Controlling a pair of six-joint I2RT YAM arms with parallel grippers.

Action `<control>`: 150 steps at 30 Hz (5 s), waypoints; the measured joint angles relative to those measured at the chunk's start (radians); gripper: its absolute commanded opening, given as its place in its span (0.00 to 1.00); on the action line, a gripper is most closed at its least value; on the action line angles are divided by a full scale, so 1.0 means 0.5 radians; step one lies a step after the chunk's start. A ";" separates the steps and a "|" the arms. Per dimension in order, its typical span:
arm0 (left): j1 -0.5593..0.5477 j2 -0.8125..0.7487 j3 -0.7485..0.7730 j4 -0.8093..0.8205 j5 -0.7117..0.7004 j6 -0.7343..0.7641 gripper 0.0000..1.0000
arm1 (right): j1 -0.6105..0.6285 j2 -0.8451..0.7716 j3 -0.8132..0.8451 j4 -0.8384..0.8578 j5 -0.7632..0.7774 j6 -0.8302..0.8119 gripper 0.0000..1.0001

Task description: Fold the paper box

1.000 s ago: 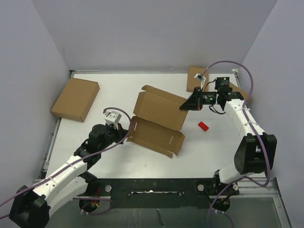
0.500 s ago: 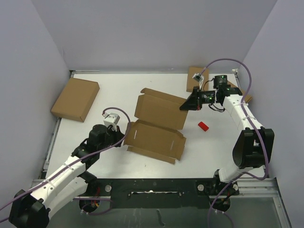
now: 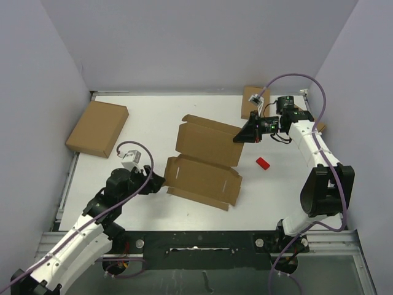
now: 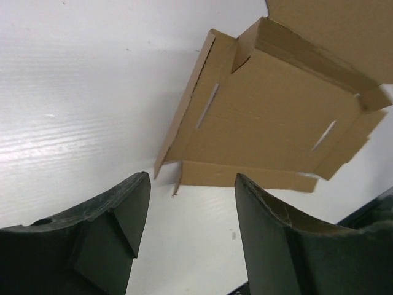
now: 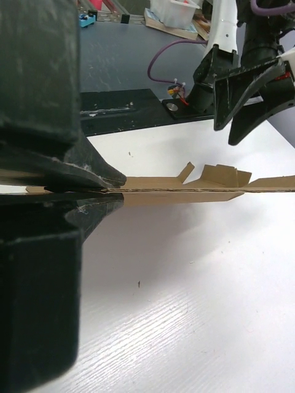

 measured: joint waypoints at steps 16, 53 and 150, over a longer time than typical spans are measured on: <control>-0.459 -0.040 -0.468 0.017 -0.114 -1.245 0.60 | -0.042 -0.079 -0.202 0.210 0.086 0.143 0.00; -0.930 1.170 -0.334 1.241 -0.900 -1.736 0.57 | -0.328 0.001 -0.667 0.772 0.323 0.547 0.00; -0.687 2.181 1.393 -0.584 -0.548 -1.530 0.26 | -0.289 0.000 -0.703 0.829 0.147 0.440 0.00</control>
